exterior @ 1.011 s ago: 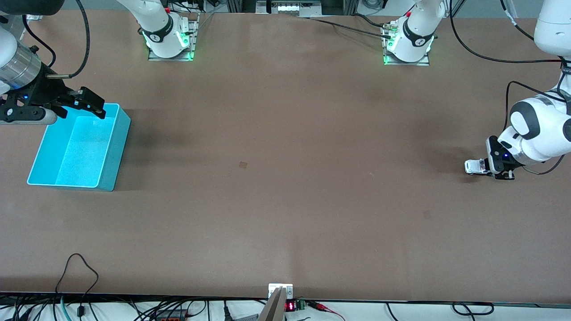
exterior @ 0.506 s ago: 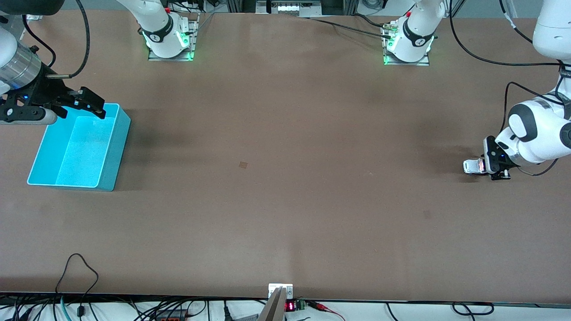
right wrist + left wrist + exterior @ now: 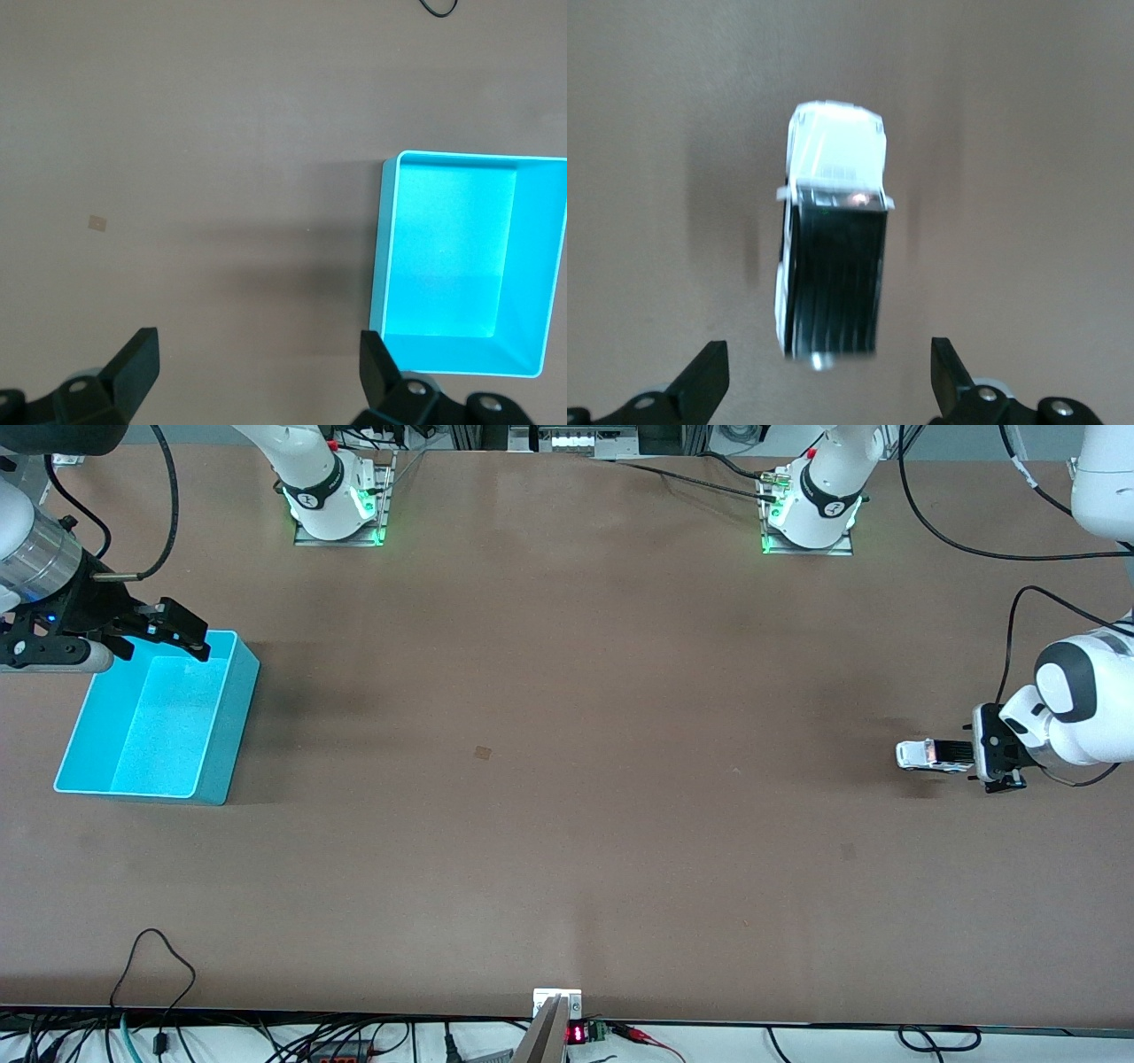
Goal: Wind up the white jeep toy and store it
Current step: 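Drag the jeep backward along the table with the left gripper to wind it, then release the jeep and raise the left gripper away from it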
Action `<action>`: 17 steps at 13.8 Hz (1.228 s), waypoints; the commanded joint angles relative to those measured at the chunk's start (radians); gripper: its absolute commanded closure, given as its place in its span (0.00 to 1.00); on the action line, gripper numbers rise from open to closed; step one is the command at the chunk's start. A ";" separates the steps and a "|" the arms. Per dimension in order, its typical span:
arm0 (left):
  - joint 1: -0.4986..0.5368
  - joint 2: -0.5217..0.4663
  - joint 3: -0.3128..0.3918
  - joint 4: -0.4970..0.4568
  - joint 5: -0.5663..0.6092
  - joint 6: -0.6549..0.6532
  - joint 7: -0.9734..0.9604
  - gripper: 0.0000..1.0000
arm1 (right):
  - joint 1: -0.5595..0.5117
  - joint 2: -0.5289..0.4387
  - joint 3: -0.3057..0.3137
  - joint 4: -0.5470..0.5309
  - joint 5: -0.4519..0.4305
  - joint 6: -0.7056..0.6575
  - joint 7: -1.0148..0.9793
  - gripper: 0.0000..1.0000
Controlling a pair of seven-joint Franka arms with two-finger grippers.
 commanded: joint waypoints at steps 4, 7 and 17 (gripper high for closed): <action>-0.044 -0.063 -0.032 0.103 0.022 -0.260 -0.279 0.00 | -0.002 -0.024 0.002 -0.020 -0.006 -0.005 -0.008 0.00; -0.088 -0.061 -0.059 0.232 0.025 -0.467 -0.454 0.00 | -0.002 -0.024 0.001 -0.020 -0.006 -0.005 -0.008 0.00; -0.286 -0.184 -0.048 0.389 0.023 -0.680 -1.156 0.00 | -0.002 -0.024 0.001 -0.020 -0.006 -0.005 -0.008 0.00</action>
